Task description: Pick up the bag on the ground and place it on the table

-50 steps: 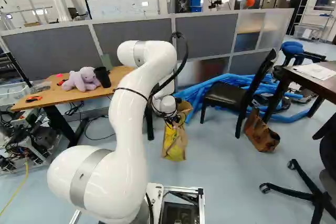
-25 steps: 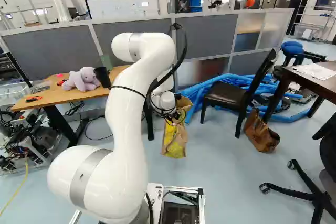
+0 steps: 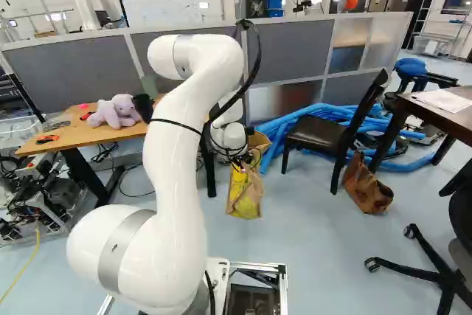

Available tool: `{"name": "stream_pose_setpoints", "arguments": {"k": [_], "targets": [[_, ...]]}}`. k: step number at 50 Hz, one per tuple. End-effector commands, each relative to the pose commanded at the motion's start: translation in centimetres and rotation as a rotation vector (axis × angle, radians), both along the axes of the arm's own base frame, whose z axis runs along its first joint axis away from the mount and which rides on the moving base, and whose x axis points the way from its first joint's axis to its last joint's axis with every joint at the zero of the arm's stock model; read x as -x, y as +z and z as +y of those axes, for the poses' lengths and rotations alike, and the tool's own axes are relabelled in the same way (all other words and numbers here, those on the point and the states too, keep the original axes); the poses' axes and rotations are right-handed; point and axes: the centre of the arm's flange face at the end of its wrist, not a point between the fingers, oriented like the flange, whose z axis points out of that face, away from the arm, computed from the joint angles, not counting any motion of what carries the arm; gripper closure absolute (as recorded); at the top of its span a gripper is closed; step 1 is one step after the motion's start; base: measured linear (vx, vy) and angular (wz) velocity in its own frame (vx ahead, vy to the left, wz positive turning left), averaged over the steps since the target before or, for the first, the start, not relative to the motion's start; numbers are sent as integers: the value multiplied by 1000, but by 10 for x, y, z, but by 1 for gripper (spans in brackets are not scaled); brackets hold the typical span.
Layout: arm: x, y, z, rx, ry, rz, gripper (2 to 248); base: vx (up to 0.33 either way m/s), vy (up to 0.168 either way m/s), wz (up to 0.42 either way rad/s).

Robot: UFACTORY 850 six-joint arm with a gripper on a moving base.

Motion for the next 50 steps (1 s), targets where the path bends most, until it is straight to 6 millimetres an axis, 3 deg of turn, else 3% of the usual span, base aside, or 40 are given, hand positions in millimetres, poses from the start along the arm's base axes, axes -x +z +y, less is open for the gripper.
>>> {"name": "stream_pose_setpoints", "arguments": {"k": [50], "targets": [[3, 67, 2, 10, 3, 7, 227, 0, 0, 0]]}}
